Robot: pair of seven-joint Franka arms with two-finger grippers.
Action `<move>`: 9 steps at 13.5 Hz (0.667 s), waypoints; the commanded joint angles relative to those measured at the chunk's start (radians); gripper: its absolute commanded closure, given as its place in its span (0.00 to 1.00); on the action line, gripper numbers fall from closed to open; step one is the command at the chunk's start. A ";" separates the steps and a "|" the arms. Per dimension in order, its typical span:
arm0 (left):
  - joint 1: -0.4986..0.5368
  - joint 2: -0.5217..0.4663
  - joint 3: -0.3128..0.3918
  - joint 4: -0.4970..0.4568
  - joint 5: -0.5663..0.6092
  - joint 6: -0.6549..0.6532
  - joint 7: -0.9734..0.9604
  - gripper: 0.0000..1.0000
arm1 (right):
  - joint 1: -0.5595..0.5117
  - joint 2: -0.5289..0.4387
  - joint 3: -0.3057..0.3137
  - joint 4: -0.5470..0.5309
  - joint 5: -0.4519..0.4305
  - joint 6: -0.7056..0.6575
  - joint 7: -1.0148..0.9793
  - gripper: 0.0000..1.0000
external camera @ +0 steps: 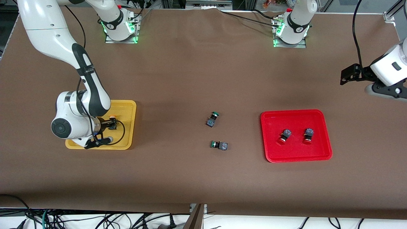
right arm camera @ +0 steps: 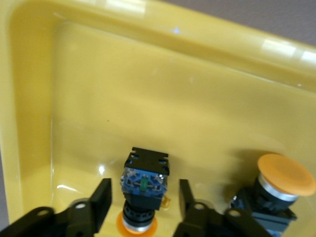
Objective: Place red and yellow buttons in trays
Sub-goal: 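Release the yellow button in the tray while the left gripper withdraws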
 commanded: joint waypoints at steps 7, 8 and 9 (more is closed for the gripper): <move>-0.072 -0.037 0.092 -0.072 -0.024 0.026 -0.023 0.00 | -0.034 -0.341 -0.045 0.019 0.008 -0.183 -0.006 0.00; -0.070 -0.037 0.091 -0.072 -0.024 0.025 -0.023 0.00 | -0.034 -0.388 -0.045 0.019 0.001 -0.229 -0.006 0.00; -0.070 -0.037 0.092 -0.072 -0.024 0.023 -0.025 0.00 | -0.031 -0.430 -0.044 0.019 -0.003 -0.245 -0.007 0.00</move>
